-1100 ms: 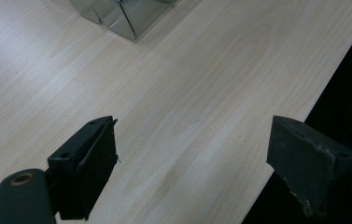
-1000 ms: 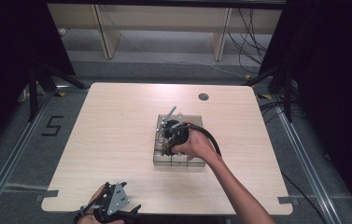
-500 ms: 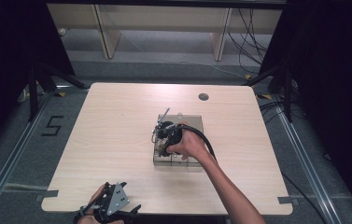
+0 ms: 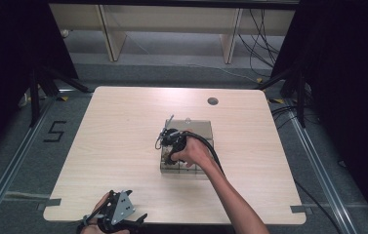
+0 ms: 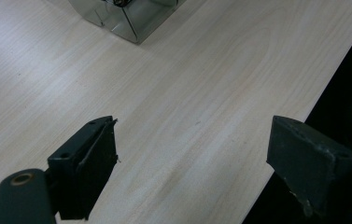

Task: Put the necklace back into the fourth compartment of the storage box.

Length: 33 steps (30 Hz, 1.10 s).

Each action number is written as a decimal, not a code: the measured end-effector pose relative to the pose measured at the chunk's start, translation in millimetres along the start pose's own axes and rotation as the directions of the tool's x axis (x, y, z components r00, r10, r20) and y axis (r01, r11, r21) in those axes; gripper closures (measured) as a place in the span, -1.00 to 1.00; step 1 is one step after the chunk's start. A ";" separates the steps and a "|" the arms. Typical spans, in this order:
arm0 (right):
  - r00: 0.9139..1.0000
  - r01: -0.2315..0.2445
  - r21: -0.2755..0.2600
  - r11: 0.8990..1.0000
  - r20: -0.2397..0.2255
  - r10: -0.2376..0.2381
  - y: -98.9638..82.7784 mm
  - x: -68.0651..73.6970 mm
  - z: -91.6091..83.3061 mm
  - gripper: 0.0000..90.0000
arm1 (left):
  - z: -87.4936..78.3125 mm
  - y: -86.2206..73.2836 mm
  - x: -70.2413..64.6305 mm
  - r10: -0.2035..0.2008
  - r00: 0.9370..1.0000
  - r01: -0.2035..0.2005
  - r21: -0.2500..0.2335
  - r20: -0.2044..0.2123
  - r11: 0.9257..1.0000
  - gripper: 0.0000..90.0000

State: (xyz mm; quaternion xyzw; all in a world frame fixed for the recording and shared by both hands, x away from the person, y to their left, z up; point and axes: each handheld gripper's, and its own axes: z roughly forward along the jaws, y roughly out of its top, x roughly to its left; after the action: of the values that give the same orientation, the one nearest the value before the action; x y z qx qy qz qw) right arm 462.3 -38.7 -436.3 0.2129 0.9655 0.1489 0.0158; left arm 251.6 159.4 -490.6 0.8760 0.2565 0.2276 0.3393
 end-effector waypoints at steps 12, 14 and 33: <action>1.000 -0.015 0.011 1.000 -0.023 0.015 0.5 -3.2 17.0 0.31 | 0.0 -0.2 0.1 0.006 1.000 -0.006 0.005 -0.001 1.000 -0.66; 1.000 -0.014 0.020 1.000 -0.022 0.015 1.1 -3.4 18.8 0.30 | -0.3 -0.3 -0.1 0.005 1.000 -0.005 0.005 -0.001 1.000 -0.66; 0.992 -0.115 -0.041 0.993 -0.047 0.113 -0.3 -5.5 10.3 0.12 | -0.5 -0.4 0.4 -0.003 1.000 0.003 0.002 -0.002 1.000 -0.66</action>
State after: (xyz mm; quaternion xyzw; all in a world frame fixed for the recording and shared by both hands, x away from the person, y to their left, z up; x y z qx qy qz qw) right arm 468.1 -38.4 -446.5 0.2639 0.9484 0.1755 -0.0099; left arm 251.5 160.2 -490.5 0.8756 0.2584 0.2278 0.3386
